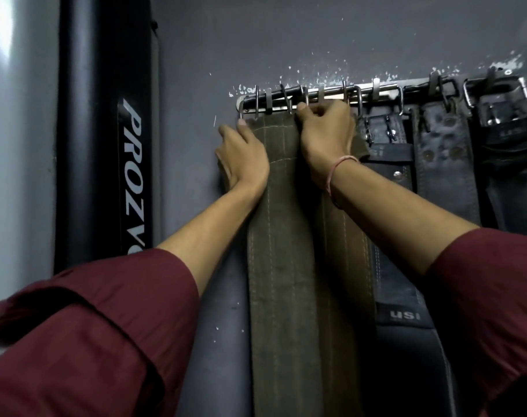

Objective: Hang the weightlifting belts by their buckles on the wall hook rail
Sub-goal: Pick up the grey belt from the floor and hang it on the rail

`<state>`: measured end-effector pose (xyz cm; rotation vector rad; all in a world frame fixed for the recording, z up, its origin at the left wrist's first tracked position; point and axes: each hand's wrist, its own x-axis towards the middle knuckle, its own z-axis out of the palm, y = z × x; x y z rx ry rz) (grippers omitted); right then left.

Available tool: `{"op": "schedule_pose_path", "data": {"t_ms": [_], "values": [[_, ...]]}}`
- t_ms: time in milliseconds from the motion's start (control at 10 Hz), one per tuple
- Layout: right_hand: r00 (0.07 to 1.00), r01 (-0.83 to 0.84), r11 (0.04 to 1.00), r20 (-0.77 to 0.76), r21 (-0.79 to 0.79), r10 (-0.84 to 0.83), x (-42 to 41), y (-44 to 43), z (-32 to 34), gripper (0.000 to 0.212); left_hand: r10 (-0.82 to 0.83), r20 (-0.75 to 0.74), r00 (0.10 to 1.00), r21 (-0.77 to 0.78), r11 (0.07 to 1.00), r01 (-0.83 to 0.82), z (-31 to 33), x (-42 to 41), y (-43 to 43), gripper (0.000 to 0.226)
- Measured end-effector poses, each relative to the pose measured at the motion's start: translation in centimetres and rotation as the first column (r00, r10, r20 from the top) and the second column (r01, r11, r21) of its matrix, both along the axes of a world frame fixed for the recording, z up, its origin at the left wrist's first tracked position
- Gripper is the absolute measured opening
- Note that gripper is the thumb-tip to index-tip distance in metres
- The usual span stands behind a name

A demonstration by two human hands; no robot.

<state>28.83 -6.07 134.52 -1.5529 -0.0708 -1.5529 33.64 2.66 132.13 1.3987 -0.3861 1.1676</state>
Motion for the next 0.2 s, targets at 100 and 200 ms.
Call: {"op": "schedule_pose_path", "data": {"t_ms": [100,200], "values": [[0.999,-0.018,1.0,0.035,-0.026,0.019,-1.4,0.3,-2.3,0.018,0.01,0.014,1.0,0.009,1.0,-0.01,-3.7,-0.1,-1.2,0.036],[0.988,-0.023,0.997,0.148,-0.068,0.033,-3.6,-0.4,-5.5,0.014,0.177,0.007,0.984,0.092,0.98,-0.177,-7.7,-0.8,-1.9,0.043]]}}
